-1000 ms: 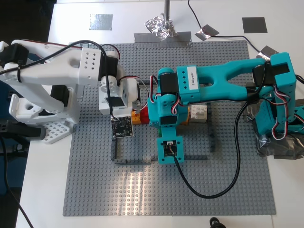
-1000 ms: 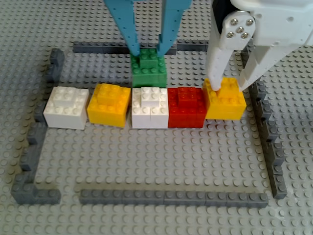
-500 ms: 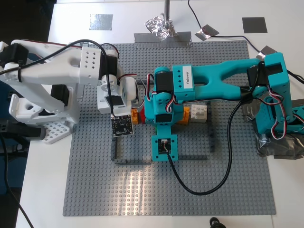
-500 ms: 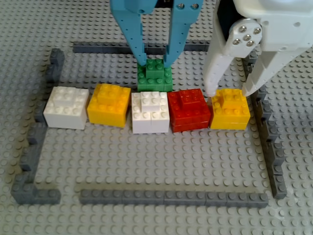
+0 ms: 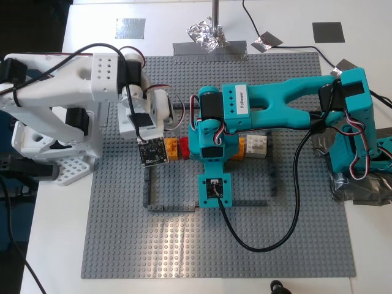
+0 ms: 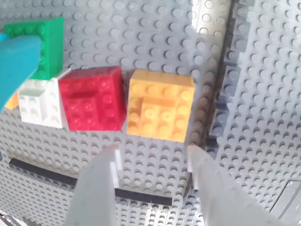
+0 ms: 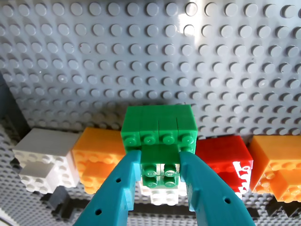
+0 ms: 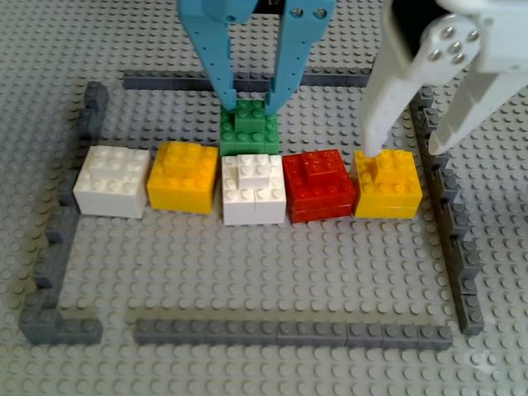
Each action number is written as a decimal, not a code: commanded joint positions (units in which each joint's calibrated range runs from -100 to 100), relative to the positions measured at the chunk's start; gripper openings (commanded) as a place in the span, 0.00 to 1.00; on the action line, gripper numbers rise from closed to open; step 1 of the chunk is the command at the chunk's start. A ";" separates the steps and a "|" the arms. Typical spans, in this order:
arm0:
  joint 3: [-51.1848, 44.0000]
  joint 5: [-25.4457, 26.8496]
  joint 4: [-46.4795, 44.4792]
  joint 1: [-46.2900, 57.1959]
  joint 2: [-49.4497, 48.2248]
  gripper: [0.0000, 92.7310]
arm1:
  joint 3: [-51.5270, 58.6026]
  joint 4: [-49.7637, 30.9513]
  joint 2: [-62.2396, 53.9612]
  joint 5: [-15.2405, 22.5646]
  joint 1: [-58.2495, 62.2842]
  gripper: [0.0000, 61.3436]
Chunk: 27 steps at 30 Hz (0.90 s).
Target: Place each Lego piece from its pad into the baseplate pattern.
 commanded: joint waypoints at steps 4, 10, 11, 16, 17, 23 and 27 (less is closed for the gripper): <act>-2.11 -0.41 -0.01 0.11 -1.37 0.06 | -9.11 7.08 -5.71 -0.15 -3.75 0.01; -1.48 -1.15 -0.01 -0.11 -3.51 0.06 | -14.08 13.83 -10.43 0.93 -13.47 0.00; -1.21 -1.24 -0.01 -0.04 -3.69 0.06 | -14.71 14.56 -10.78 1.12 -15.21 0.00; -0.13 -1.29 0.40 0.03 -4.03 0.15 | -20.76 16.35 -10.35 2.00 -24.86 0.00; -0.13 -1.29 0.40 0.11 -4.03 0.16 | -22.02 16.44 -9.92 2.05 -26.23 0.00; -0.49 -1.29 0.32 0.32 -4.97 0.17 | -30.06 17.33 -4.25 1.27 -36.25 0.00; -0.13 -1.29 0.40 1.34 -8.23 0.16 | -33.04 14.56 -1.59 0.05 -45.31 0.00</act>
